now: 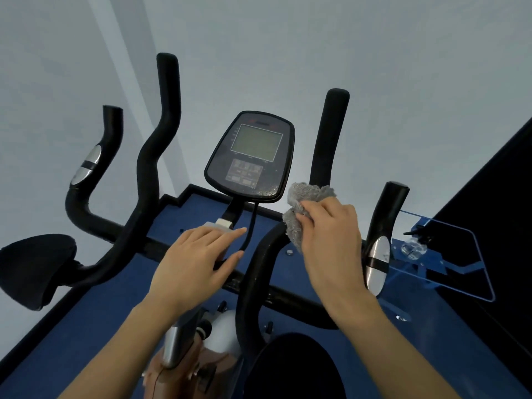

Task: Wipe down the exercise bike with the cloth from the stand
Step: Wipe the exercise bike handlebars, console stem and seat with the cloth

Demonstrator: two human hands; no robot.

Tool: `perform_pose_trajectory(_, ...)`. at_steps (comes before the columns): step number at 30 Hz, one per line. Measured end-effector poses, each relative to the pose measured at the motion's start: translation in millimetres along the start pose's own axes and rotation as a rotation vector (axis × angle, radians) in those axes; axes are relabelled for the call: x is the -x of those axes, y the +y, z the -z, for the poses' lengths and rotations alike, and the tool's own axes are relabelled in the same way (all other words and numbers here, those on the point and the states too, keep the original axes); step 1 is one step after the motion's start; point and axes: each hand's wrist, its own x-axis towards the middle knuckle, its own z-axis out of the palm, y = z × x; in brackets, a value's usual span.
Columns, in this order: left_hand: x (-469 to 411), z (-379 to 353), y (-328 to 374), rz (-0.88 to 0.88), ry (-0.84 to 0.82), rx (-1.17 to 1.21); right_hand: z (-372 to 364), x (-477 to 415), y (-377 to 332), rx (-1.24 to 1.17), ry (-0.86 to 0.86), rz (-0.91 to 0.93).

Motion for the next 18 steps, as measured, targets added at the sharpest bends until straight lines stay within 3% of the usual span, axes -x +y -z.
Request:
perform_pose_trajectory(7, -3.7, 0.5, 0.8, 0.048, 0.007, -0.003, -3.2, 14.1, -2.2, -0.01, -0.05, 0.071)
perform_pose_trajectory(12, 1.0, 2.5, 5.3, 0.073, 0.03, -0.033, 14.8, 10.2, -1.4, -0.203, -0.013, -0.08)
perform_pose_trajectory(18, 11.6, 0.3, 4.4, 0.136, 0.08, 0.01, 22.3, 12.8, 0.3, -0.233, 0.031, -0.028)
